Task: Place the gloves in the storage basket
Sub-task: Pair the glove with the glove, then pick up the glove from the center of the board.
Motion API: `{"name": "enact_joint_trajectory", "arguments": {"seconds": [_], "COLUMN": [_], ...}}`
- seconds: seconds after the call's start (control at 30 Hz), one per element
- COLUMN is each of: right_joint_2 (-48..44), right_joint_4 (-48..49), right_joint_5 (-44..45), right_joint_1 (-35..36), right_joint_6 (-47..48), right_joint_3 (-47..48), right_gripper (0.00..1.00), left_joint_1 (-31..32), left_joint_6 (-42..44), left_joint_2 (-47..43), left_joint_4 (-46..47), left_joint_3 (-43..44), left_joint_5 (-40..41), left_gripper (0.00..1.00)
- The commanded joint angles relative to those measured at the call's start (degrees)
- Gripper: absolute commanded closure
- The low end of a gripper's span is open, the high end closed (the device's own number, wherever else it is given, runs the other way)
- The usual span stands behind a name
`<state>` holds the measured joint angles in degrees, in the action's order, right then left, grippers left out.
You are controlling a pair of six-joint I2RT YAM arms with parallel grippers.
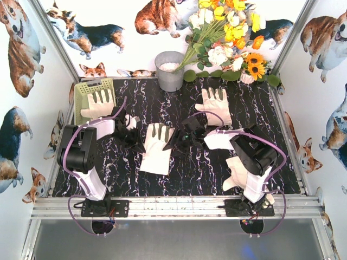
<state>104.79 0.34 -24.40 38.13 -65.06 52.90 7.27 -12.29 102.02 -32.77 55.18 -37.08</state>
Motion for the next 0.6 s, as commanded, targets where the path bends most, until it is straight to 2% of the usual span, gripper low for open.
{"name": "enact_joint_trajectory", "arguments": {"seconds": [0.0,0.2,0.33,0.5,0.57], "right_joint_2": [2.12,3.88,4.3,4.84,4.89], "right_joint_4": [3.31,6.19,5.6,6.27,5.9], "right_joint_5": [0.24,-1.46,-1.56,-2.34,-2.25], "right_joint_1": [1.09,1.9,1.95,1.95,1.95], "right_joint_6": [-0.83,-0.98,-0.42,0.05,0.21], "right_joint_3": [-0.89,0.26,1.17,1.93,2.33], "right_gripper": [0.44,0.46,0.52,0.74,0.87], "left_joint_1": [0.38,0.39,0.38,0.47,0.47], "left_joint_6": [0.44,0.28,-0.08,-0.35,-0.13], "left_joint_2": [0.72,0.64,0.26,-0.79,-1.59], "left_joint_4": [0.92,1.0,1.34,1.87,2.44], "left_joint_3": [-1.56,-1.82,-2.32,-2.79,-2.88], "left_joint_5": [3.49,3.56,3.24,1.8,0.11], "left_gripper": [0.87,0.88,0.88,0.87,0.8]}}
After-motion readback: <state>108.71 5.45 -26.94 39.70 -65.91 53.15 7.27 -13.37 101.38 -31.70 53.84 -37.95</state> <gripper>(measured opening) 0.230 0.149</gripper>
